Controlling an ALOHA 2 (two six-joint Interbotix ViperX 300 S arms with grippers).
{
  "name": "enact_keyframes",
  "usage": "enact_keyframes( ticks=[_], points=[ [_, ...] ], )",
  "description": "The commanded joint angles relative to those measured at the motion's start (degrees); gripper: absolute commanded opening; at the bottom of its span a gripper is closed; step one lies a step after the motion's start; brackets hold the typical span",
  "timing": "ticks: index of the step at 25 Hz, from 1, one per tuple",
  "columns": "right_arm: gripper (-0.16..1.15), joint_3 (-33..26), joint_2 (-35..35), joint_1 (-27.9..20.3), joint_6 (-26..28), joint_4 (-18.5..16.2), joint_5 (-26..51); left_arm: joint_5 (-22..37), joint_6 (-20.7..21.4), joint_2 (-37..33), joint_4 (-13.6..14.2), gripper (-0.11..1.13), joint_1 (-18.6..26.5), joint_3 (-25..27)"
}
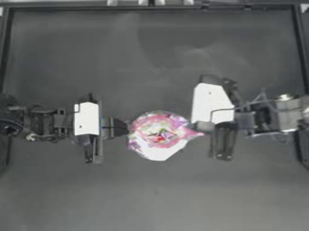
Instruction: Put candy in bag
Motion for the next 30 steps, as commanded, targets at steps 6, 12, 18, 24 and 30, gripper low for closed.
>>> enact_keyframes(
  ticks=[6,12,18,24,30],
  points=[
    [0.35,-5.01,8.61,-0.97,-0.97,-0.35,-7.56,-0.26,0.18,-0.88,0.09,0.07,-0.09,-0.97],
    [0.35,-5.10,12.83,-1.67,-0.97,-0.09,-10.72,-0.18,0.09,-0.97,0.09,0.07,-0.09,-1.05],
    [0.35,-5.19,15.12,-2.11,-0.97,-0.26,-11.60,-0.18,0.09,-0.97,0.09,0.07,-0.09,-0.97],
    [0.40,-5.19,16.44,-2.37,-0.97,-0.62,-12.92,-0.18,0.09,-1.05,0.09,0.07,-0.09,-1.05],
    [0.70,-5.19,16.61,-2.90,-0.88,0.09,-13.71,-0.18,0.09,-1.05,0.09,0.07,-0.09,-0.70]
  ],
)
